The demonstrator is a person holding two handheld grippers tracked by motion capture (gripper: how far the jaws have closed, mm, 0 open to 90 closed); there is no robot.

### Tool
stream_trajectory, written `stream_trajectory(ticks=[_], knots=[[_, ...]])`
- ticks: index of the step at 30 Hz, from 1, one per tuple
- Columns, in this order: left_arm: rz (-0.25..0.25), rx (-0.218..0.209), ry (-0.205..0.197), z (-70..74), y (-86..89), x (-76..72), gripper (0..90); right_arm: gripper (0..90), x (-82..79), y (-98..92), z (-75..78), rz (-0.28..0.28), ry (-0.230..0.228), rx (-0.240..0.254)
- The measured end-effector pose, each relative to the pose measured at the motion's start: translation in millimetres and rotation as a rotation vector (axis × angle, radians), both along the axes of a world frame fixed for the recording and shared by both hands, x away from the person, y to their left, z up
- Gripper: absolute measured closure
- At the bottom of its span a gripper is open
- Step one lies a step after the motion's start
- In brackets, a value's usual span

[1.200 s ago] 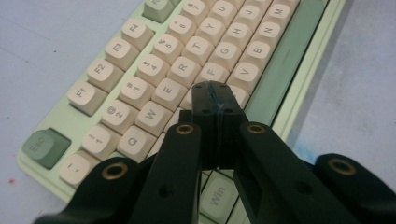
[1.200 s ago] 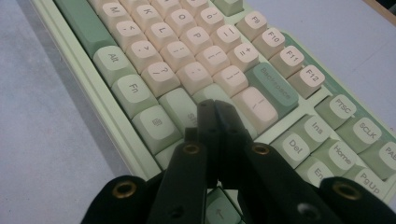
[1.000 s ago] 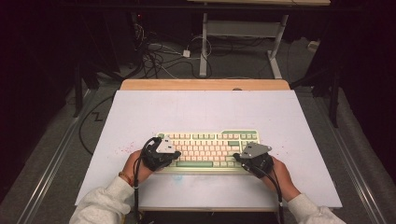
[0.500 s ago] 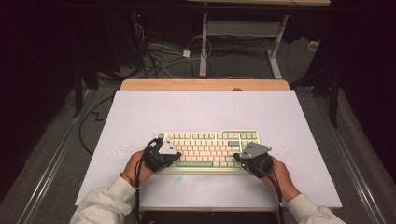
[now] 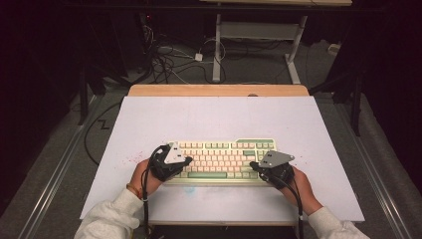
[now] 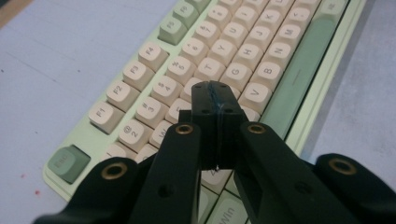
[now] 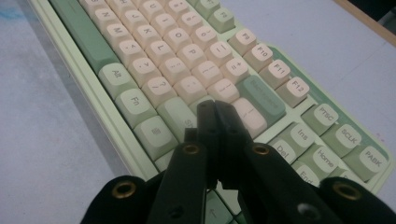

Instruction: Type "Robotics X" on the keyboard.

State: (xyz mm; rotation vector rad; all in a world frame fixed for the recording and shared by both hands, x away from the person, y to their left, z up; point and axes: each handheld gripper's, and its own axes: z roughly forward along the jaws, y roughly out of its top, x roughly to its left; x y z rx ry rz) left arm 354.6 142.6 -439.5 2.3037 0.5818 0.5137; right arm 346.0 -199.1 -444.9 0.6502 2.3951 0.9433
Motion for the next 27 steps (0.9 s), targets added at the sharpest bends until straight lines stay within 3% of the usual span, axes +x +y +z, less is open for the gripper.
stream_trajectory(ticks=[5, 11, 15, 19, 22, 27], knots=[[0.004, -0.019, -0.025, 1.5, 1.6, -1.2, 83.4, 87.7, -2.2, -1.5, 6.0, -0.005, -0.026, 0.03], [0.011, -0.012, -0.051, 0.4, 0.2, -2.9, 79.9, 86.1, -3.6, -4.9, 11.5, -0.011, -0.05, 0.058], [0.015, -0.007, -0.067, 0.5, -0.1, -3.5, 71.1, 81.0, -4.7, -5.1, 12.7, -0.007, -0.064, 0.068], [0.016, -0.007, -0.086, -0.5, -1.4, -4.1, 54.9, 75.2, -5.4, -5.4, 13.6, -0.006, -0.078, 0.076], [0.011, -0.004, -0.096, -1.5, -1.9, -4.7, 49.6, 72.1, -5.7, -5.7, 14.0, -0.013, -0.084, 0.081], [0.045, -0.005, -0.132, -2.6, -1.7, -6.5, 34.0, 65.4, -6.1, -5.1, 13.6, -0.012, -0.093, 0.076]])
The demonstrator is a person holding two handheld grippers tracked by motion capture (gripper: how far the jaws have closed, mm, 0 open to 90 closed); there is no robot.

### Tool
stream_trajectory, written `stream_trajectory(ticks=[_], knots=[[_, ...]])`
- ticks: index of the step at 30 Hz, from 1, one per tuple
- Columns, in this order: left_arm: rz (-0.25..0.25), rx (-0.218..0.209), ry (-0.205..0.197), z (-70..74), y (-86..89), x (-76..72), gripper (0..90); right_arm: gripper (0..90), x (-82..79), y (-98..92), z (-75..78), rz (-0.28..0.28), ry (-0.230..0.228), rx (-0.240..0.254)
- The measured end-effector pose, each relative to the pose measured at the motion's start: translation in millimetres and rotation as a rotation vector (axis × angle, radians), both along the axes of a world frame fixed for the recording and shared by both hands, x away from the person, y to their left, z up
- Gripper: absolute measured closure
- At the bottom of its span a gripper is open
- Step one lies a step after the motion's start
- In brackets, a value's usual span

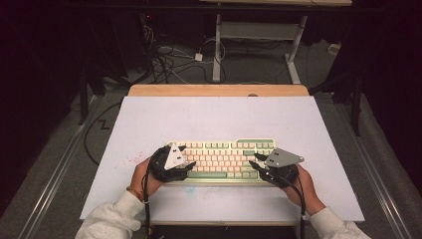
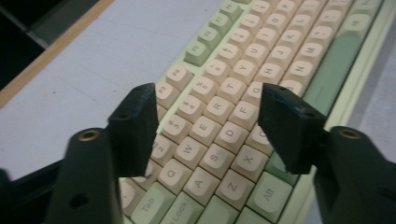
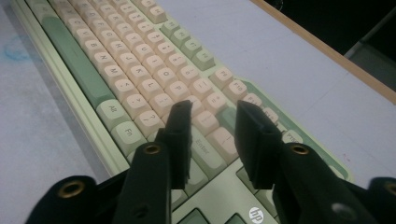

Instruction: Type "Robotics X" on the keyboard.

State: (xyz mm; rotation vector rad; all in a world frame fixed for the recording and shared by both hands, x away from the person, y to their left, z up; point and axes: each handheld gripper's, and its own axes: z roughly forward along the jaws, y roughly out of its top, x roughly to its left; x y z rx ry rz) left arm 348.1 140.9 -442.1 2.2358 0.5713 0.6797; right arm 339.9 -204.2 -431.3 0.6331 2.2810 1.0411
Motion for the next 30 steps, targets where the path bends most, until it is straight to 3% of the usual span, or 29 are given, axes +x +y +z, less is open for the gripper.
stream_trajectory(ticks=[4, 9, 14, 20, 30], knots=[[0.006, -0.016, -0.011, -0.4, 0.8, -0.5, 27.6, 55.2, -0.6, 1.2, -0.2, 0.015, -0.001, -0.005], [0.018, -0.017, -0.025, -1.4, 0.1, -1.2, 20.6, 33.0, -0.1, 2.9, -2.2, 0.023, 0.007, -0.001], [0.011, -0.023, -0.025, -2.8, -0.8, -1.9, 15.5, 18.2, 1.9, 3.8, -3.6, -0.001, -0.005, 0.016], [0.01, -0.025, -0.039, -3.0, -0.4, -2.5, 15.5, 16.3, 3.9, 4.0, -3.7, -0.017, -0.016, 0.034], [0.005, -0.015, -0.102, -0.3, -1.7, -8.5, 15.6, 17.9, 1.4, 3.9, -0.3, -0.025, -0.045, 0.031]])
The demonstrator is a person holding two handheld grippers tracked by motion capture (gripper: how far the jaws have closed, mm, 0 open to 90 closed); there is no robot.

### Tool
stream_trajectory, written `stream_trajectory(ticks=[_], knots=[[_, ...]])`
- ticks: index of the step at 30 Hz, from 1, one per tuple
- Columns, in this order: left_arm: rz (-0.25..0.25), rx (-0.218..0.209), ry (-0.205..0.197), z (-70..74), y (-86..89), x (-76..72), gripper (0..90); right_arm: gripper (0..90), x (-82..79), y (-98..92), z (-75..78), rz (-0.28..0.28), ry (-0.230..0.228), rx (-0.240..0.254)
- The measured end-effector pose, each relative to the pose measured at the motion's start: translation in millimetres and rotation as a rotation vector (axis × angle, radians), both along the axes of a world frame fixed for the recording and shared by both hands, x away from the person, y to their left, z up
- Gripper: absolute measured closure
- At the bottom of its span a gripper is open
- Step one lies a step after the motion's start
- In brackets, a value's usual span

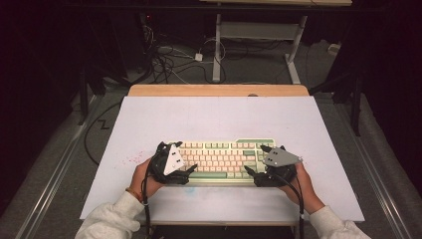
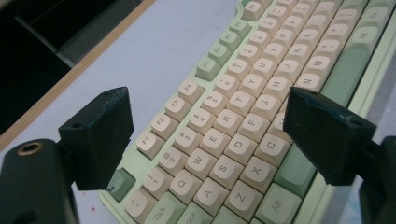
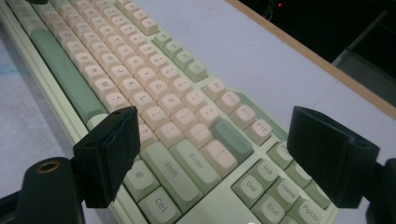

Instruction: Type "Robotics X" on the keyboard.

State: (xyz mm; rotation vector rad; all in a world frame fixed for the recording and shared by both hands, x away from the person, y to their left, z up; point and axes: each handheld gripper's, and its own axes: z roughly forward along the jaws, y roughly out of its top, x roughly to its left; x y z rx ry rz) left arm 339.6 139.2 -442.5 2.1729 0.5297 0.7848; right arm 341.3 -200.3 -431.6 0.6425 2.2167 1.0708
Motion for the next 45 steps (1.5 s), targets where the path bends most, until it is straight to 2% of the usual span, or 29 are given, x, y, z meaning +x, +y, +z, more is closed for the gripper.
stream_trajectory(ticks=[5, 8, 14, 21, 23, 28, 33, 45], knots=[[0.001, -0.014, -0.011, 4.7, 1.6, -2.2, 15.6, 16.9, -4.5, -2.2, 4.4, -0.016, -0.032, 0.012], [0.004, -0.02, -0.026, 7.3, 3.4, -6.3, 15.5, 16.4, -8.2, -2.5, 5.1, -0.037, -0.049, -0.011], [0.012, -0.023, -0.042, 9.2, 9.6, -13.5, 15.5, 16.2, -15.6, -5.0, 9.8, -0.031, -0.07, 0.005], [0.014, -0.017, -0.056, 10.6, 13.9, -20.5, 15.5, 17.1, -20.6, -9.8, 12.7, -0.028, -0.064, 0.011], [0.016, 0.006, -0.062, 10.2, 14.9, -22.5, 15.6, 17.1, -21.9, -12.0, 12.8, -0.038, -0.064, 0.017], [0.016, 0.001, -0.072, 10.1, 19.4, -27.0, 15.5, 16.6, -24.4, -18.4, 13.0, -0.057, -0.06, 0.019], [0.018, 0.023, -0.09, 9.0, 24.2, -30.3, 15.5, 16.5, -26.5, -26.0, 14.1, -0.092, -0.057, 0.027], [0.011, 0.01, -0.087, 4.5, 37.9, -38.2, 15.5, 16.6, -34.3, -38.0, 14.7, -0.127, -0.08, 0.029]])
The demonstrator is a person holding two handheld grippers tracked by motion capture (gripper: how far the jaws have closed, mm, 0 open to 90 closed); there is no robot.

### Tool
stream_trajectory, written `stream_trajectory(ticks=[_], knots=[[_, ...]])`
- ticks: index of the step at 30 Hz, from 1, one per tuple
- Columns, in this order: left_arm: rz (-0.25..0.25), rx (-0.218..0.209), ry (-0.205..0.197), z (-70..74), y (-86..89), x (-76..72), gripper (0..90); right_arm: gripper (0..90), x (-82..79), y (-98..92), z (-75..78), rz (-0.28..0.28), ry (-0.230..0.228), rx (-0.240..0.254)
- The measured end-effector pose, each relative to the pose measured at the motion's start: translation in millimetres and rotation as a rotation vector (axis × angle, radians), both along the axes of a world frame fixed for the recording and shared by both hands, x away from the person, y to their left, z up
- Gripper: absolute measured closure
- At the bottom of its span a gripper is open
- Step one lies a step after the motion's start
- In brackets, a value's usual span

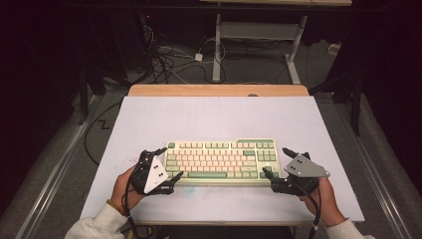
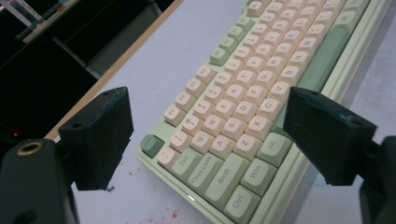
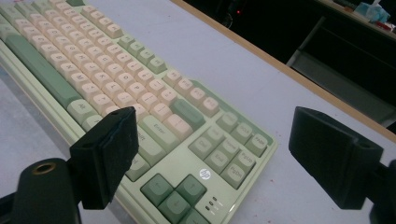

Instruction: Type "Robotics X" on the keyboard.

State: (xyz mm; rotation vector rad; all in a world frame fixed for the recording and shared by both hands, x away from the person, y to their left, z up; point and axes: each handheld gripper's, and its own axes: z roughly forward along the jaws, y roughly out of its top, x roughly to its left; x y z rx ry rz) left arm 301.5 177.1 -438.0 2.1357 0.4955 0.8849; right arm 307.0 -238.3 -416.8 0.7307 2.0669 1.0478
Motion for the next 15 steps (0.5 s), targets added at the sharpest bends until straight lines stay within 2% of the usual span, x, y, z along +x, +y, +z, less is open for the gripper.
stream_trajectory(ticks=[15], knots=[[0.035, -0.013, 0.022, -10.2, 17.7, -6.8, 15.5, 16.7, -7.9, -17.9, -3.3, -0.021, -0.018, -0.005]])
